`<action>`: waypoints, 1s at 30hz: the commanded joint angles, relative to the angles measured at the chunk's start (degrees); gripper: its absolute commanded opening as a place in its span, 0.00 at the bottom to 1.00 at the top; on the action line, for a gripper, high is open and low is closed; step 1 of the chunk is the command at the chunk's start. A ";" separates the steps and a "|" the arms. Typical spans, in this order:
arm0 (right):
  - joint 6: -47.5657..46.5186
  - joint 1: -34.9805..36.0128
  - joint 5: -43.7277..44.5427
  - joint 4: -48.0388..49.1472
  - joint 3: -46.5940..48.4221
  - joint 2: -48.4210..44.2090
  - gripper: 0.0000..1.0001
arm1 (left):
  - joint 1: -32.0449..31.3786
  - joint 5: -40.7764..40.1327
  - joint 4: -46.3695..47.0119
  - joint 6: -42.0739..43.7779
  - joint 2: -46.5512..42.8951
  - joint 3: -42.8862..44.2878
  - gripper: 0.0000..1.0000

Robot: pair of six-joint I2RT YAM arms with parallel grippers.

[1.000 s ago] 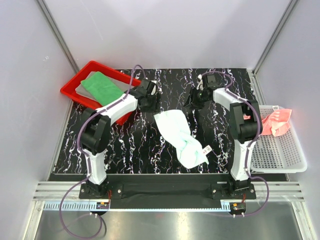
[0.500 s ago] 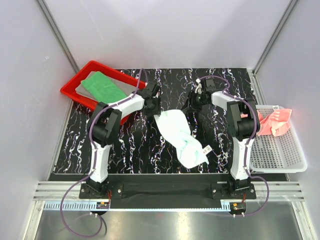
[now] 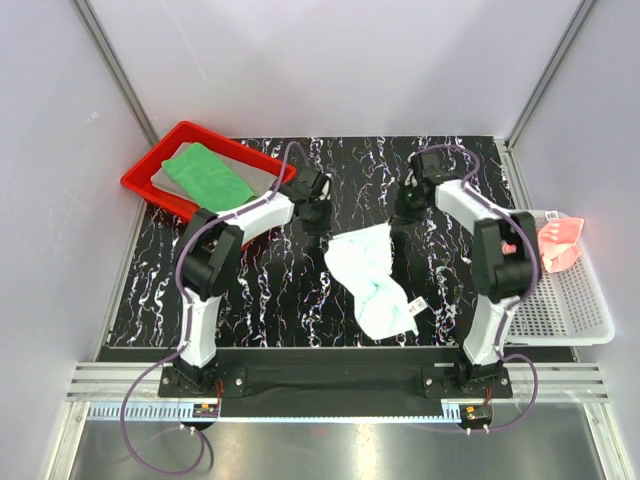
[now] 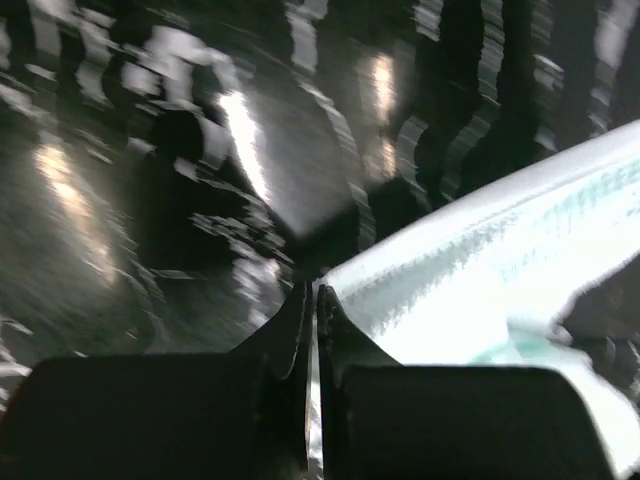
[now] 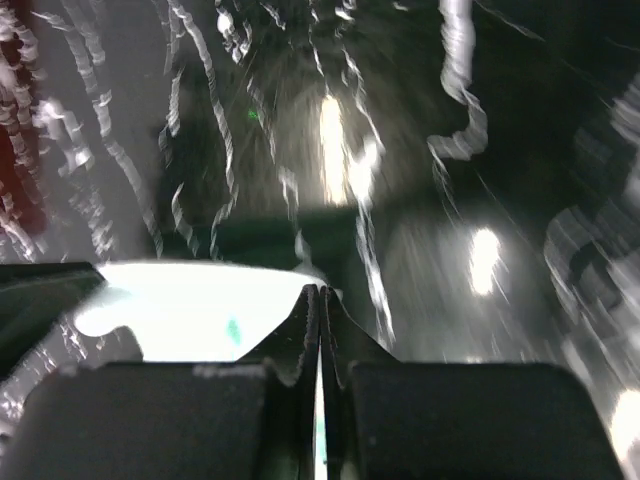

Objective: Fold and stack the towels
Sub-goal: Flatten out the crumpled towel

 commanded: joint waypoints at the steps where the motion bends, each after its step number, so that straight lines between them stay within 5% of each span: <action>1: -0.06 -0.17 11.30 -9.11 -2.41 -14.40 0.00 | -2.59 1.62 -4.14 -1.48 -10.17 3.70 0.00; 6: 3.89 3.86 3.94 -2.03 -10.32 -23.74 0.02 | -2.25 -9.45 -11.62 -0.52 -18.35 -5.50 0.00; 8: 5.91 5.36 -5.63 2.55 -13.74 -23.05 0.33 | -1.46 -12.54 -11.36 0.01 -21.26 -12.25 0.00; 10: 7.14 6.42 -6.90 5.21 -14.46 -21.99 0.46 | -0.32 -13.68 -10.83 0.45 -21.88 -15.79 0.00; 12: 6.71 6.43 -4.71 5.74 -14.20 -20.76 0.50 | 0.30 -14.21 -10.66 0.63 -21.01 -18.69 0.00; 16: 1.45 6.34 0.49 5.13 -9.20 -15.93 0.50 | 1.09 -13.95 -9.52 1.42 -18.28 -19.94 0.00; 22: -13.58 6.43 -18.73 7.49 -2.34 -3.63 0.45 | 1.79 -14.57 -8.64 1.68 -17.14 -19.76 0.00; 30: -16.58 6.51 -17.71 3.99 8.21 9.12 0.43 | 2.76 -15.27 -8.28 1.33 -15.82 -20.03 0.00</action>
